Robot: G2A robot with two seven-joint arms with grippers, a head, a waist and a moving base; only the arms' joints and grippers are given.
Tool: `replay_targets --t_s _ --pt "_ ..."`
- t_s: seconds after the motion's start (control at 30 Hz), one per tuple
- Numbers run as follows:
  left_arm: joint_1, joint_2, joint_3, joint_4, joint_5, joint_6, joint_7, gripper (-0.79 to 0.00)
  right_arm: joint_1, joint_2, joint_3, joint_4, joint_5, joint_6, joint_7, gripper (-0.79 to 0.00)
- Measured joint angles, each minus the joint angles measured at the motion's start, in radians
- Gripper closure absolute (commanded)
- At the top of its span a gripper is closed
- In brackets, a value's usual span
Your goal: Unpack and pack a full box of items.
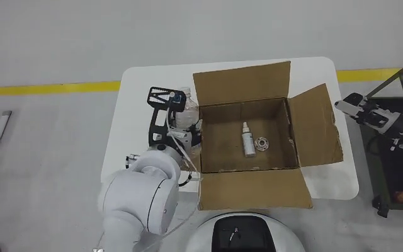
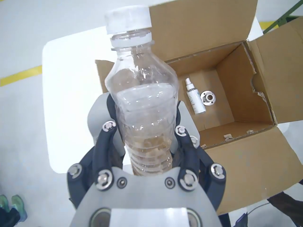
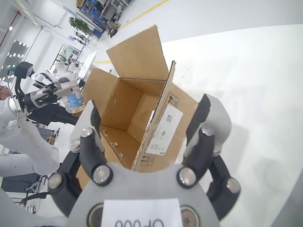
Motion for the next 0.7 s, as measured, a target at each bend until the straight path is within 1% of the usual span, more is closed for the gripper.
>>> replay_targets --t_s 0.1,0.2,0.33,0.4,0.47,0.5,0.53,0.57,0.6,0.7 --pt "0.035 0.006 -0.075 -0.021 0.068 -0.007 0.0 0.0 -0.019 0.0 0.003 -0.007 -0.009 0.004 -0.011 -0.785" --pt "0.061 0.008 -0.152 -0.032 0.061 -0.001 0.0 0.0 -0.024 -0.001 -0.007 -0.005 -0.01 0.01 -0.015 -0.785" --pt "0.085 0.011 -0.238 -0.029 0.11 -0.018 0.0 0.0 -0.021 -0.001 -0.018 -0.002 -0.012 0.016 -0.019 -0.785" --pt "0.11 0.012 -0.276 -0.016 0.133 -0.019 0.0 0.0 -0.019 -0.001 -0.015 -0.005 -0.013 0.016 -0.035 -0.785" --pt "0.127 0.011 -0.308 0.027 0.142 -0.024 0.0 0.0 -0.02 -0.002 0.001 -0.021 -0.03 0.015 -0.083 -0.785" --pt "0.131 0.011 -0.314 0.051 0.147 -0.031 0.0 0.0 -0.024 -0.003 0.01 -0.033 -0.04 0.013 -0.108 -0.502" --pt "0.132 0.011 -0.315 0.078 0.15 -0.04 0.0 0.0 -0.03 -0.004 0.018 -0.049 -0.051 0.01 -0.132 -0.391" --pt "0.134 0.009 -0.309 0.12 0.159 -0.051 0.0 0.0 -0.039 -0.005 0.03 -0.073 -0.068 0.007 -0.159 -0.185" --pt "0.133 0.008 -0.301 0.154 0.165 -0.054 0.0 0.0 -0.045 -0.006 0.038 -0.094 -0.083 0.005 -0.175 0.0" --pt "0.126 0.002 -0.267 0.266 0.183 -0.056 0.0 0.0 -0.063 -0.005 0.049 -0.174 -0.152 0.011 -0.183 0.0"
